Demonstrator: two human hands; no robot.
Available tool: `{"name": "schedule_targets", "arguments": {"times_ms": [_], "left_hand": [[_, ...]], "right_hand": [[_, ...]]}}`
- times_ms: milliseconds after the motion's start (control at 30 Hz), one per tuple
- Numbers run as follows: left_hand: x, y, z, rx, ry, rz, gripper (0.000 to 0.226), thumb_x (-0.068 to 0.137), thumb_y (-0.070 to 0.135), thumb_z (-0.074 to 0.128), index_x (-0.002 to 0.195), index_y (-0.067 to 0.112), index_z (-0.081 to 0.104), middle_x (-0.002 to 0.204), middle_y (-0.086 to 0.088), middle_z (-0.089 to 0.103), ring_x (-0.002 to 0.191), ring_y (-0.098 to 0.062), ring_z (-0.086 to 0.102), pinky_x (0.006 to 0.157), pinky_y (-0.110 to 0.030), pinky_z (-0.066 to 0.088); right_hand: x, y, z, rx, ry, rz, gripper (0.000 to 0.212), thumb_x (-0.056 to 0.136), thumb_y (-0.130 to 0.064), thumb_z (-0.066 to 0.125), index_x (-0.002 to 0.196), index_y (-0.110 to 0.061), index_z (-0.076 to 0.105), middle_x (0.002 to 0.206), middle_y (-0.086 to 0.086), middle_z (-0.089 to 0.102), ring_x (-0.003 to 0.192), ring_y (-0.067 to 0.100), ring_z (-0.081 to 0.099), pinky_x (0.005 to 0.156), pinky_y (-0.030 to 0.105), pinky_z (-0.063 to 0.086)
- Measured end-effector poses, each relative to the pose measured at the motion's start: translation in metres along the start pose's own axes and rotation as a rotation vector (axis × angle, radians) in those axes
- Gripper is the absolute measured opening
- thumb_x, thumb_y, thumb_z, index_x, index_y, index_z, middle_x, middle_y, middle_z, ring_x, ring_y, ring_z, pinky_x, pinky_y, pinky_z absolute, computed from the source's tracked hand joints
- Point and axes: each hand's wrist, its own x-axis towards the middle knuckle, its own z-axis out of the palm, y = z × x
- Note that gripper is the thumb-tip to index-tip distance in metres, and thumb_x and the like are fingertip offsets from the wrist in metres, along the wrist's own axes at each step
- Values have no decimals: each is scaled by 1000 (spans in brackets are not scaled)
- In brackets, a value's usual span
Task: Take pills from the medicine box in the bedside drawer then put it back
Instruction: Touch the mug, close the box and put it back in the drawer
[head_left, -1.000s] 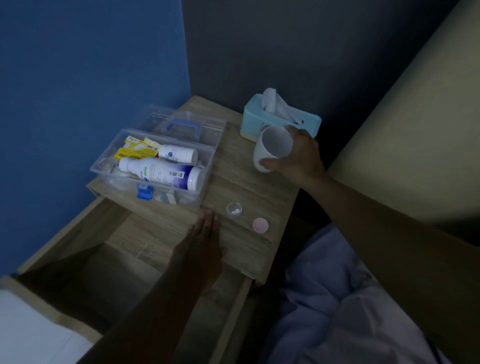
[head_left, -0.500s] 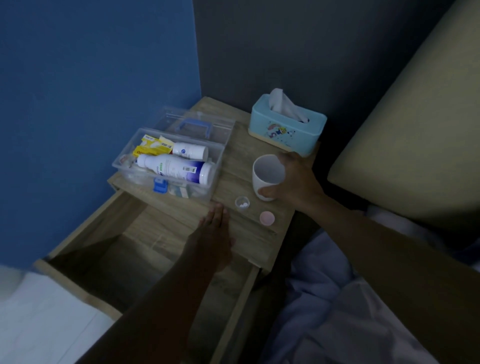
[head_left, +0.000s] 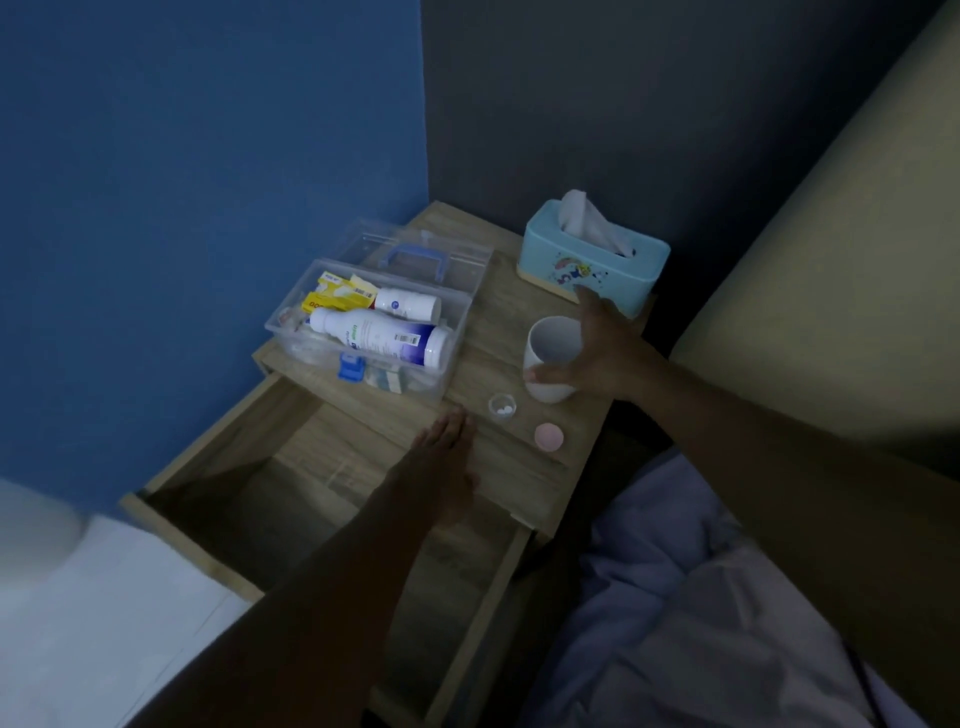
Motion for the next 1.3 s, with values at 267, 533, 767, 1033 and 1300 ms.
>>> {"name": "schedule_targets", "arguments": {"times_ms": [267, 533, 767, 1033, 1300], "left_hand": [[-44, -48, -22, -170, 154, -163, 71, 97, 25, 51, 156, 14, 13, 164, -7, 14, 150, -22, 14, 120, -42, 25], [-55, -100, -55, -260, 408, -388, 93, 88, 8, 58, 155, 8, -7, 165, -12, -6, 151, -28, -4, 123, -43, 10], [-22, -133, -77, -36, 529, -241, 93, 83, 7, 54, 155, 4, -4, 164, -13, -10, 151, -28, -10, 121, -40, -1], [-13, -146, -58, 34, 509, -223, 102, 74, 1, 57, 154, 7, -6, 164, -13, -10, 150, -29, -11, 123, -43, -2], [-18, -143, -68, 27, 430, -214, 103, 77, 6, 60, 154, 6, -9, 163, -13, -15, 150, -29, -13, 122, -42, -4]], "right_hand": [[-12, -52, -5, 73, 106, -216, 63, 97, -19, 58, 154, -16, 32, 149, 12, 47, 138, 25, 45, 111, 38, 38], [6, -95, 43, 152, 9, -218, 60, 90, -3, 58, 148, -14, 45, 144, 11, 56, 133, 26, 54, 105, 35, 47], [73, -123, 55, 315, 147, 149, 61, 96, -15, 55, 152, -3, 33, 152, 20, 47, 137, 34, 50, 101, 28, 42], [123, -112, 55, 910, -18, 428, 37, 102, -19, 49, 134, -4, 61, 132, 19, 66, 109, 31, 67, 88, 41, 56], [112, -131, 47, 853, 309, 246, 90, 81, -53, 72, 154, -15, 34, 151, 9, 50, 134, 27, 54, 110, 42, 47]]}}
